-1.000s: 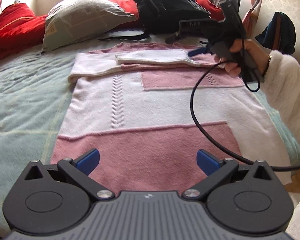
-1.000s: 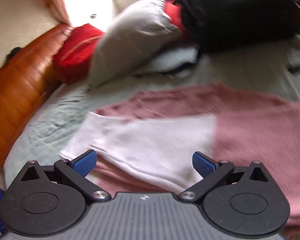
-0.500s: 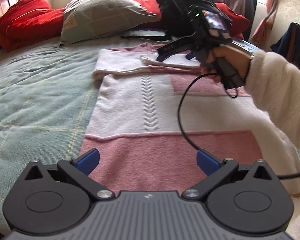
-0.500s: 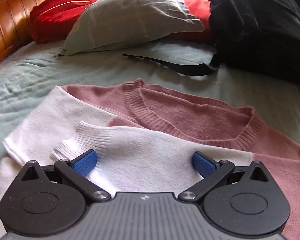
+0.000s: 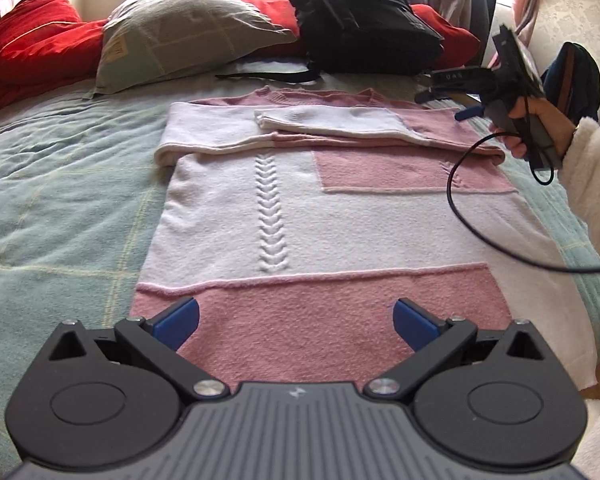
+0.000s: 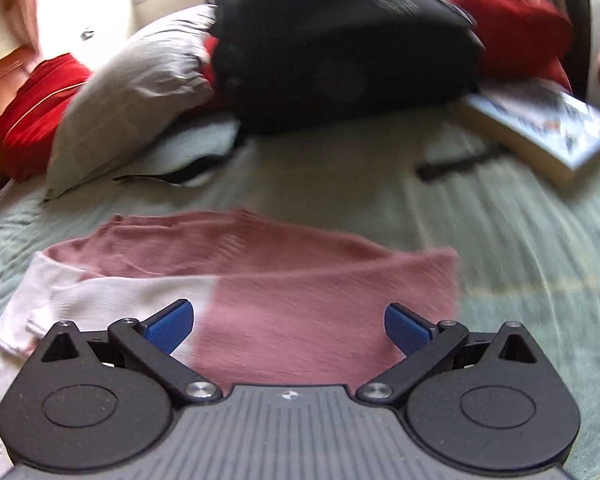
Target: Fold clothes
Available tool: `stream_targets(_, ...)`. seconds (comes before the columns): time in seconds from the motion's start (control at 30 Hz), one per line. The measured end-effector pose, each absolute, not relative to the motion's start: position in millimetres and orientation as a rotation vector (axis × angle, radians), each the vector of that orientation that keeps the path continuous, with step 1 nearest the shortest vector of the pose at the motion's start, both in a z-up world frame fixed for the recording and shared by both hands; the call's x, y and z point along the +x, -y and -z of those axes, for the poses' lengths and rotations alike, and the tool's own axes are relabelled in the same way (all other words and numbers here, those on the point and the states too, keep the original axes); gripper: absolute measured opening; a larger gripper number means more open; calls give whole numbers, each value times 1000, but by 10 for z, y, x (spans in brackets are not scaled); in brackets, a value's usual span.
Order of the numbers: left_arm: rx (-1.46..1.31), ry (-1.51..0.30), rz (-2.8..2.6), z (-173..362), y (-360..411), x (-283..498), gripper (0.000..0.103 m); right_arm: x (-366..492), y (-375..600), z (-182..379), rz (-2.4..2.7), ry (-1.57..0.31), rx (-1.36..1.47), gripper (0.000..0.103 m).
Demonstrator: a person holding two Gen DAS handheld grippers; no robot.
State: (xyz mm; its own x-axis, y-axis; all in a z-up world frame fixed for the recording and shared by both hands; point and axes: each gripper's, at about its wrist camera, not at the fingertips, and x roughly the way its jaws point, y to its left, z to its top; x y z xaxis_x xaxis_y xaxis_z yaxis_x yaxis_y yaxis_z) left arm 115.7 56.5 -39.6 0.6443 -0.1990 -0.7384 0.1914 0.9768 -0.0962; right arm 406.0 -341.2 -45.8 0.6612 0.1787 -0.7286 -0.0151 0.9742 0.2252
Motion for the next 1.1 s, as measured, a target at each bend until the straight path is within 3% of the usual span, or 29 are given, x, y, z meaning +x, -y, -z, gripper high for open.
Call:
stream_targets(0.13,-9,-846,223,399,-548,1153,102,4143,3444,671,-70,-845,154,103)
stream_targets(0.33,-7,-843,218,365,-541,1149,102,3995,3234,485,-88,-830,133,103)
stream_targets(0.67,9,-839,310,493,-438,1154,102,3012,2723,291,-323,-840,-22,103)
stream_targets(0.93,-8,-846,289,741,-481,965,102,2293,2372,622,-432,-915,-108,103)
stream_targets(1.1,8,-843,276,680,-462,689,102,1947,2234,664,-378,-865,-208,103)
